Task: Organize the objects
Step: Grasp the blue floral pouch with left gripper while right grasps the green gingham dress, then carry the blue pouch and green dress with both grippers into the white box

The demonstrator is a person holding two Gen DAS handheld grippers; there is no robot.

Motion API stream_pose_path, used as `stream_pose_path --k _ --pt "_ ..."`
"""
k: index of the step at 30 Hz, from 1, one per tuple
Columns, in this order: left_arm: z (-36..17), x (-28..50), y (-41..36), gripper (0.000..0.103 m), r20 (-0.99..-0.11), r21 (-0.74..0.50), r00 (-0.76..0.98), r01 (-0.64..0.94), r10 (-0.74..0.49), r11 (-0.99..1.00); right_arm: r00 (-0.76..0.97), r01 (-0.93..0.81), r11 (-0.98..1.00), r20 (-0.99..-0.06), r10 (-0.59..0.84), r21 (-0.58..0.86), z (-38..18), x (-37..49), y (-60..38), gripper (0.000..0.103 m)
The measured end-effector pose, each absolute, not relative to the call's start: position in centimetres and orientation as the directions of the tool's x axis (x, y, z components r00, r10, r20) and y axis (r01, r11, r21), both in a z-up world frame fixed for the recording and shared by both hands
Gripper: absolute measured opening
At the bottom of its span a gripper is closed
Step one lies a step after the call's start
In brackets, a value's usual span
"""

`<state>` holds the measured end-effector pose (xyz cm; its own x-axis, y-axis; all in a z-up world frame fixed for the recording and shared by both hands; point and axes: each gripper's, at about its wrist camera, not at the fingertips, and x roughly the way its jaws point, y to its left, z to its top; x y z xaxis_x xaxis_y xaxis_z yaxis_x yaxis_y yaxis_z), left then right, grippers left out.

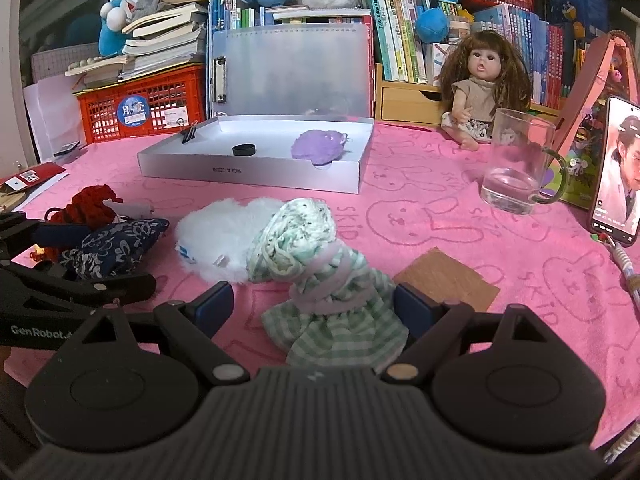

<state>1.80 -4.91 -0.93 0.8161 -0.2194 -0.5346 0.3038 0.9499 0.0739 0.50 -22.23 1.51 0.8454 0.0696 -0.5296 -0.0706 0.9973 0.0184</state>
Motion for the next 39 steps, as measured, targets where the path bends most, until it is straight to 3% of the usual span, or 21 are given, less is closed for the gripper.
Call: stream_pose_path --k 5,9,12,16,18,22,23,39 --pt "-0.9 1.9 -4.7 0.088 -0.531 0.074 0.819 0.298 -0.215 0.952 0.84 -0.057 0.998 -0.538 0.069 0.039 1.4 0.7 -22.5 0.094" --pt "-0.6 1.5 -4.5 0.073 -0.511 0.069 0.829 0.303 -0.227 0.95 0.842 -0.067 0.994 -0.531 0.102 0.084 1.5 0.3 -23.0 0.092" --pt "-0.2 0.9 -4.7 0.053 -0.49 0.091 0.841 0.312 -0.23 0.946 0.848 -0.085 0.991 -0.515 0.127 0.104 1.8 0.0 -23.0 0.085" --pt "0.1 0.4 -5.2 0.036 -0.472 0.131 0.852 0.321 -0.226 0.938 0.847 -0.086 0.99 -0.515 0.131 0.111 1.9 -0.1 -22.7 0.058" --pt "0.3 0.1 -5.3 0.026 -0.466 0.131 0.852 0.331 -0.237 0.934 0.85 -0.081 0.987 -0.508 0.141 0.137 2.0 -0.2 -22.7 0.053" --pt "0.8 0.1 -5.3 0.025 -0.472 0.105 0.844 0.341 -0.255 0.934 0.861 -0.072 0.986 -0.489 0.139 0.152 2.3 -0.4 -22.8 0.047" --pt "0.9 0.1 -5.2 0.025 -0.471 0.1 0.844 0.341 -0.257 0.935 0.863 -0.066 0.986 -0.487 0.134 0.154 2.3 -0.4 -22.8 0.035" --pt "3.8 -0.1 -4.8 0.024 -0.418 0.057 0.861 0.344 -0.29 0.937 0.89 -0.043 0.976 -0.435 0.135 0.215 3.5 -0.6 -23.9 0.034"
